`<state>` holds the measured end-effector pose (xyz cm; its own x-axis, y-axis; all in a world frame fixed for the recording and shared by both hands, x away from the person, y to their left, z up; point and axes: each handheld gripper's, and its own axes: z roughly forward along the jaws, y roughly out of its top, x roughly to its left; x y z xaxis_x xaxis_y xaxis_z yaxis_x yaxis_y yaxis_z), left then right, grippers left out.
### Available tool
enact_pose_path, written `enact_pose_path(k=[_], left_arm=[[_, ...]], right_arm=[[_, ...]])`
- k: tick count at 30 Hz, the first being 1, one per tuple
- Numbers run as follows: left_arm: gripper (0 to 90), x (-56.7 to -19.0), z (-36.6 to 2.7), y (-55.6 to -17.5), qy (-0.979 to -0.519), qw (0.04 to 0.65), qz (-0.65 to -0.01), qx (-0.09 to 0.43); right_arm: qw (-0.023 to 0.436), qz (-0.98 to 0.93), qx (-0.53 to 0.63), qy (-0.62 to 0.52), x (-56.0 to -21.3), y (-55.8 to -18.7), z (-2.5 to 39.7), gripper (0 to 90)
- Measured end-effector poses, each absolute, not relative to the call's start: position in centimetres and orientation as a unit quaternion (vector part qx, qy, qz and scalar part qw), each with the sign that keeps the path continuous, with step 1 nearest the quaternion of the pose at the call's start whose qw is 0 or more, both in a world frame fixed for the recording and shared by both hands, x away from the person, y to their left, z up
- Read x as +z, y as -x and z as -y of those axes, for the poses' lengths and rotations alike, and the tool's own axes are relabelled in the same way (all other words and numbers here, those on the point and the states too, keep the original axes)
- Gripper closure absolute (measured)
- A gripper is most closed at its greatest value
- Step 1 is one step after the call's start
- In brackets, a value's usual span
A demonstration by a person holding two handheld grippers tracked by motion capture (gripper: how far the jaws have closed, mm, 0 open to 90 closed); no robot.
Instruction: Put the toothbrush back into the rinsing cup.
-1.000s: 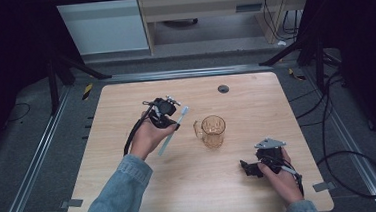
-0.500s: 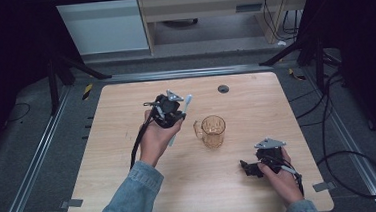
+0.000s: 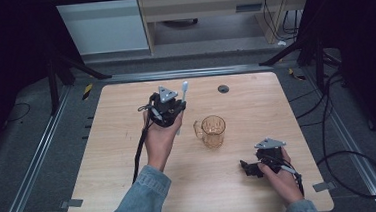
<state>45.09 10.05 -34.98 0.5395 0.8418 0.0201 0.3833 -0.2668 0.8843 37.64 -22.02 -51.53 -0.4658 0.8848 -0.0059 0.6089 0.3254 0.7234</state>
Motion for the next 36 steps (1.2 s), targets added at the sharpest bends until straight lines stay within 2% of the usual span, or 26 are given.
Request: enact_pose_path(k=[6, 18, 36], left_arm=[[79.0, -34.6, -9.5, -44.7, -0.712, 0.5, -0.399, 0.29], [79.1, -34.4, -9.8, -44.0, -0.668, 0.548, -0.382, 0.329], [79.0, -35.3, -9.4, -44.0, -0.618, 0.598, -0.372, 0.349]], right_arm=[[0.205, -0.789, 0.336, -0.472, -51.5, -37.6, 22.0, 0.4], [0.203, -0.791, 0.337, -0.469, -51.5, -37.6, 22.0, 0.4], [0.2, -0.794, 0.34, -0.463, -51.5, -37.6, 22.0, 0.4]])
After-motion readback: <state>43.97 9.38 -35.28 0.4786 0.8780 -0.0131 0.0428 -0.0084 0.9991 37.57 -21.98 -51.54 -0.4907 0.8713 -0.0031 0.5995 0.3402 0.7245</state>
